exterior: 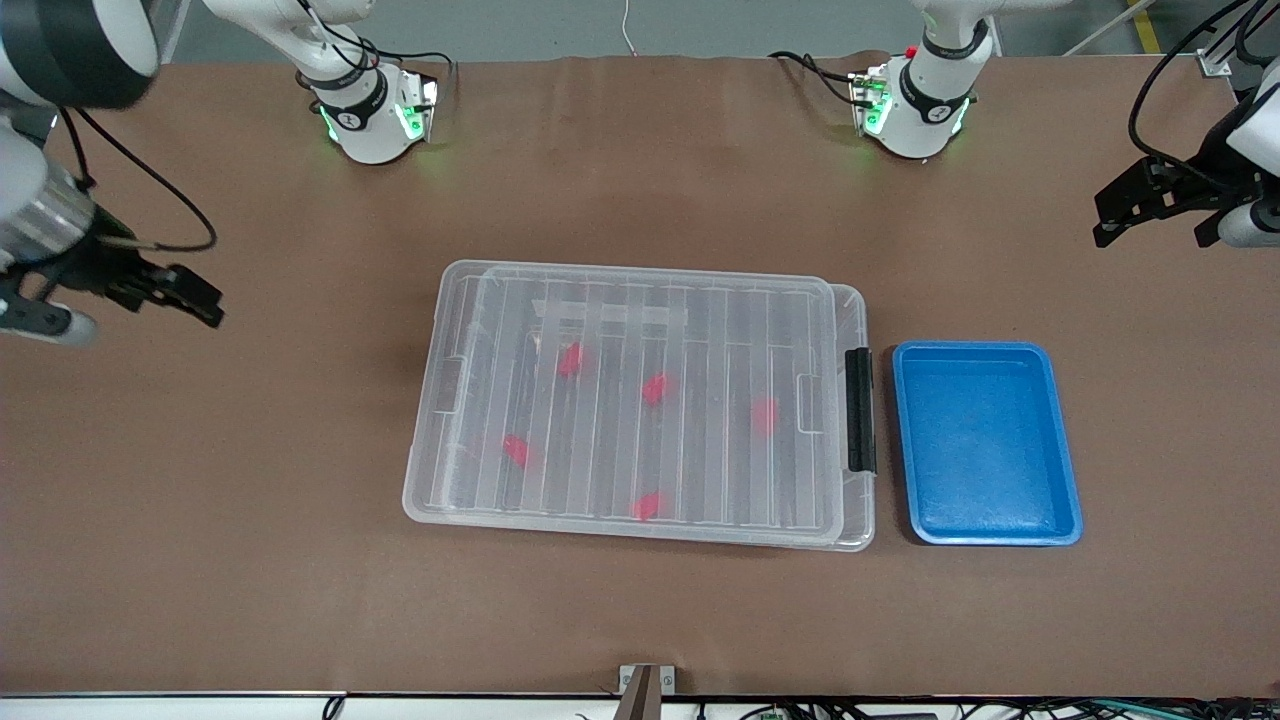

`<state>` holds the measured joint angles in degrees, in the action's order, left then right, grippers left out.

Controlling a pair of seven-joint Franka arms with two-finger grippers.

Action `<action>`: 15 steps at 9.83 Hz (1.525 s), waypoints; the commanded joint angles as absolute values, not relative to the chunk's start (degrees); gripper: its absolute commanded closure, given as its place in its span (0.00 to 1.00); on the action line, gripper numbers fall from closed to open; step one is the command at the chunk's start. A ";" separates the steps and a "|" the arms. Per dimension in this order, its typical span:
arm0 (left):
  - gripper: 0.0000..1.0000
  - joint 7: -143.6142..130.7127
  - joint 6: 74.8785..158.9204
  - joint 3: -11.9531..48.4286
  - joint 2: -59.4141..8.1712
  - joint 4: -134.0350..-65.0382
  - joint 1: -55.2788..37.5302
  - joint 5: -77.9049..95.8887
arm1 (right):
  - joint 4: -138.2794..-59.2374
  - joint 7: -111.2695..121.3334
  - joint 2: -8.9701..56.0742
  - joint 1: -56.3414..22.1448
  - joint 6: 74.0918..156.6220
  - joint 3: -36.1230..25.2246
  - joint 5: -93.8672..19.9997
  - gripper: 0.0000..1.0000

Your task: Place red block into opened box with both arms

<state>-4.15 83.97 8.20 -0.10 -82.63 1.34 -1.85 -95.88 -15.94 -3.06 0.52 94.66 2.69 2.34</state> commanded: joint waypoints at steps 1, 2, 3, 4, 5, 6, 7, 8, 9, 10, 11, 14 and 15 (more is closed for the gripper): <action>0.00 -3.52 82.97 8.17 0.18 -84.46 1.41 -2.20 | -87.77 -15.39 -4.05 1.14 85.30 0.28 1.33 0.00; 0.00 -3.43 82.97 8.17 0.18 -84.38 1.41 -2.20 | -85.37 -13.99 -4.04 1.14 82.64 -0.61 0.97 0.00; 0.00 -3.51 82.97 8.17 0.09 -84.11 1.41 -2.20 | -85.08 -13.02 -3.96 1.23 82.44 -1.66 0.88 0.00; 0.00 -3.52 82.97 8.17 0.09 -84.02 1.32 -2.20 | -85.08 -7.44 -3.96 1.23 82.70 -2.71 0.97 0.00; 0.00 -3.52 82.97 8.17 0.09 -84.02 1.32 -2.20 | -85.17 -4.51 -3.52 1.23 83.40 -2.81 1.58 0.00; 0.00 -3.52 82.45 8.26 0.09 -84.02 1.14 -2.20 | -85.51 -3.96 -2.99 0.97 83.32 -2.73 1.93 0.00; 0.00 -3.52 81.92 8.35 0.09 -84.02 0.97 -2.20 | -85.69 -3.78 -3.08 0.97 83.23 -2.72 1.85 0.00; 0.00 -3.52 81.91 9.48 0.09 -84.02 1.23 -2.11 | -85.69 -3.69 -2.90 0.88 83.67 -2.64 1.85 0.00; 0.00 -3.43 81.83 9.67 0.09 -84.02 1.23 -2.11 | -85.69 -3.78 -2.90 0.79 83.93 -2.72 1.93 0.00; 0.00 -3.43 81.83 9.67 0.09 -84.02 1.32 -2.02 | -85.69 -3.69 -2.81 0.97 83.94 -2.64 1.85 0.00; 0.00 -3.43 81.74 9.67 0.09 -84.02 1.32 -1.76 | -85.78 -3.78 -2.81 0.97 83.85 -2.64 1.76 0.00; 0.00 -3.43 81.04 9.67 0.09 -84.02 1.23 -1.76 | -85.87 -3.87 -2.81 1.05 84.55 -2.64 1.06 0.00; 0.00 -3.51 81.04 9.67 0.09 -84.02 1.14 -1.84 | -85.87 -3.87 -2.81 1.05 84.64 -2.64 1.05 0.00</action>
